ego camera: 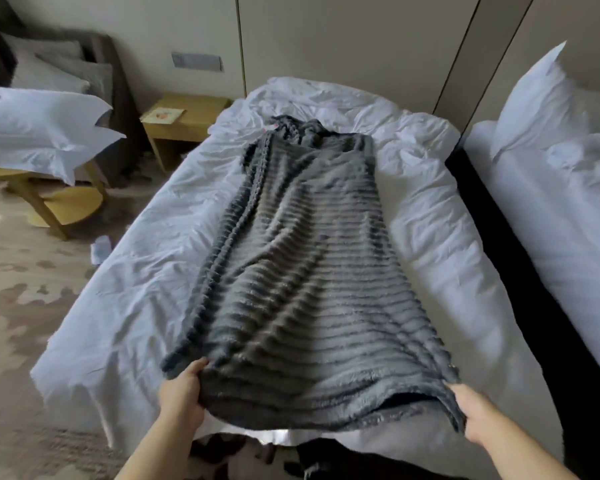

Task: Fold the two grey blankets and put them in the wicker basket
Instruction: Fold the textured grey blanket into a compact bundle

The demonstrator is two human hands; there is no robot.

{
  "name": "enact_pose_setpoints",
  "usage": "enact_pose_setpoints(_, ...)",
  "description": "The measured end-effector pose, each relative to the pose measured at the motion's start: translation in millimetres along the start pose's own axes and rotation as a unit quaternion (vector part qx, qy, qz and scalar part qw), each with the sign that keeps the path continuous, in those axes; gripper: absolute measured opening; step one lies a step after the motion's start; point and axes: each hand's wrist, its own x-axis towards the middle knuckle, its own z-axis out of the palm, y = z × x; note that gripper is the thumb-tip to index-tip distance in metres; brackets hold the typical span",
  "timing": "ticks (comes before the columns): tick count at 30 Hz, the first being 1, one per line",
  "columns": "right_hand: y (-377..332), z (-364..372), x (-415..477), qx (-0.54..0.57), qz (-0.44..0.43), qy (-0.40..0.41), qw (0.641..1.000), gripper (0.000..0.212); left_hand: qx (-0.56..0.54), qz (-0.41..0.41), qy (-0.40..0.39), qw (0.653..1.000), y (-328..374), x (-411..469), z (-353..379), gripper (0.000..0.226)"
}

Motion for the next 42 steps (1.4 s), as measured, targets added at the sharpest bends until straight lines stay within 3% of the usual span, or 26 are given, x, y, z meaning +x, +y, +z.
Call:
enact_pose_setpoints(3, 50.0, -23.4, -18.7, -0.134, -0.015, 0.136, 0.981, 0.052, 0.018, 0.075, -0.012, 0.997, -14.1, -27.7, -51.9, 0.042)
enact_pose_setpoints(5, 73.7, -23.9, -37.8, -0.328, -0.024, 0.192, 0.925, 0.057, 0.036, 0.127, -0.036, 0.991, -24.9, -53.9, -82.1, 0.046)
enact_pose_setpoints(7, 80.5, 2.0, -71.4, -0.442, -0.067, 0.182, 0.876, 0.038, 0.04, 0.165, -0.068, 0.983, -37.9, -82.1, -102.4, 0.042)
enact_pose_setpoints(8, 79.9, 23.8, -93.5, -0.445, -0.105, 0.139, 0.878, 0.023, 0.039, 0.172, -0.086, 0.981, -45.1, -94.9, -108.4, 0.04)
enact_pose_setpoints(11, 78.8, 103.0, -166.1, -0.29, -0.267, -0.082, 0.915, 0.012, 0.032, 0.158, -0.15, 0.975, -65.0, -125.6, -120.0, 0.038)
enact_pose_setpoints(13, 88.0, 145.8, -219.9, -0.195, -0.311, -0.214, 0.905, 0.009, 0.039, 0.173, -0.184, 0.967, -72.7, -143.5, -126.9, 0.038)
enact_pose_setpoints(16, 108.1, 185.1, -270.4, -0.171, -0.337, -0.324, 0.867, 0.019, 0.054, 0.197, -0.223, 0.953, -74.6, -172.0, -135.7, 0.044)
enact_pose_setpoints(19, 125.0, 199.5, -291.7, -0.178, -0.379, -0.305, 0.855, 0.027, 0.077, 0.185, -0.257, 0.946, -69.6, -196.7, -143.0, 0.052)
enact_pose_setpoints(23, 137.7, 200.8, -296.5, -0.043, -0.36, -0.344, 0.866, 0.015, 0.042, 0.164, -0.297, 0.94, -57.1, -201.5, -156.3, 0.039)
enact_pose_setpoints(25, 136.3, 200.1, -295.9, -0.03, -0.366, -0.336, 0.868, 0.021, -0.02, 0.139, -0.297, 0.945, -53.5, -200.0, -155.5, 0.031)
enact_pose_setpoints(27, 133.0, 198.3, -296.5, -0.034, -0.365, -0.325, 0.872, 0.027, -0.107, 0.039, -0.277, 0.954, -49.7, -194.5, -148.3, 0.027)
enact_pose_setpoints(29, 127.8, 195.7, -296.5, -0.055, -0.368, -0.312, 0.874, 0.028, -0.131, -0.098, -0.255, 0.953, -40.9, -183.9, -140.0, 0.052)
enact_pose_setpoints(31, 121.7, 191.7, -295.9, -0.049, -0.348, -0.331, 0.876, 0.027, -0.125, -0.224, -0.269, 0.928, -32.0, -175.7, -134.7, 0.063)
enact_pose_setpoints(33, 110.3, 186.5, -295.2, -0.053, -0.35, -0.345, 0.869, 0.026, -0.102, -0.268, -0.295, 0.911, -29.2, -171.6, -126.8, 0.062)
enact_pose_setpoints(37, 84.4, 180.9, -296.5, -0.113, -0.373, -0.356, 0.849, 0.025, -0.141, -0.128, -0.254, 0.948, -24.2, -163.9, -98.8, 0.029)
enact_pose_setpoints(42, 63.7, 181.7, -293.6, 0.004, -0.266, -0.395, 0.879, 0.031, -0.26, -0.011, -0.176, 0.949, -1.2, -143.7, -95.8, 0.016)
